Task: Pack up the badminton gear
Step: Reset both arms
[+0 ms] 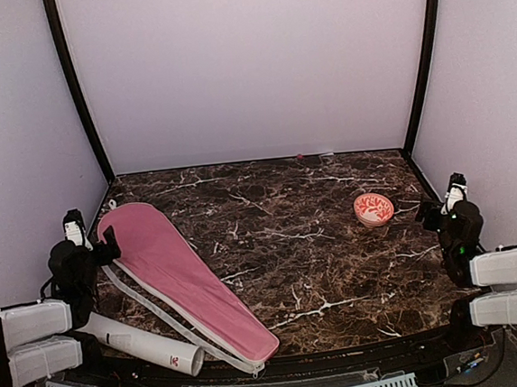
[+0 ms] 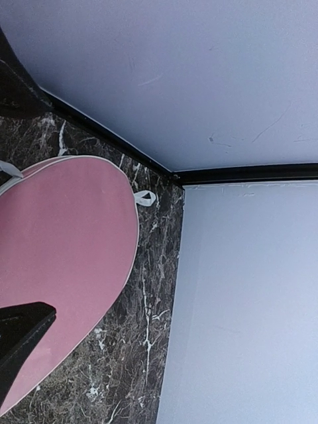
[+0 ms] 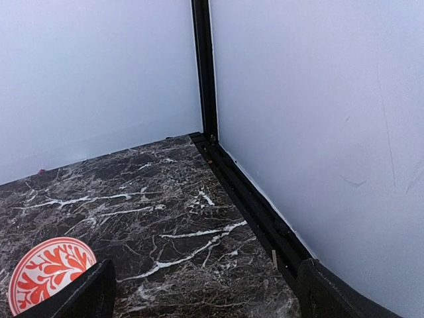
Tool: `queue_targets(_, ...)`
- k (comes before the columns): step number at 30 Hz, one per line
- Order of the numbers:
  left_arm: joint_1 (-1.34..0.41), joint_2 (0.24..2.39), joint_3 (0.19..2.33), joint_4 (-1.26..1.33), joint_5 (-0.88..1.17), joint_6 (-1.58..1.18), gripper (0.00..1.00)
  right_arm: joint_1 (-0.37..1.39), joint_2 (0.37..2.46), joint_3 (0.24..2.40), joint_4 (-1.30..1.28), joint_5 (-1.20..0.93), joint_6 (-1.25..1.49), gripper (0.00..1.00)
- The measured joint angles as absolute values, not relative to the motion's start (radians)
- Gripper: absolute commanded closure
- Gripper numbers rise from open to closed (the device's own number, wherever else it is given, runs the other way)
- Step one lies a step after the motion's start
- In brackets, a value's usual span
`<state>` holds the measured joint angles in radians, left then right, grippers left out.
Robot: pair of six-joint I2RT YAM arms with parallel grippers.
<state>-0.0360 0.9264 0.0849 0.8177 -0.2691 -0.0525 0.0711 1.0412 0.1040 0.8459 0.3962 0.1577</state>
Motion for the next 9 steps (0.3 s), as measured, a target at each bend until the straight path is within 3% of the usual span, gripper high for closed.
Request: queue_targets(9, -0.036, 0.990, 0.085, 0.874, -0.233, -0.022, 0.01, 0.071, 1.095, 0.106, 0.870, 0.392, 0.138, 0.05)
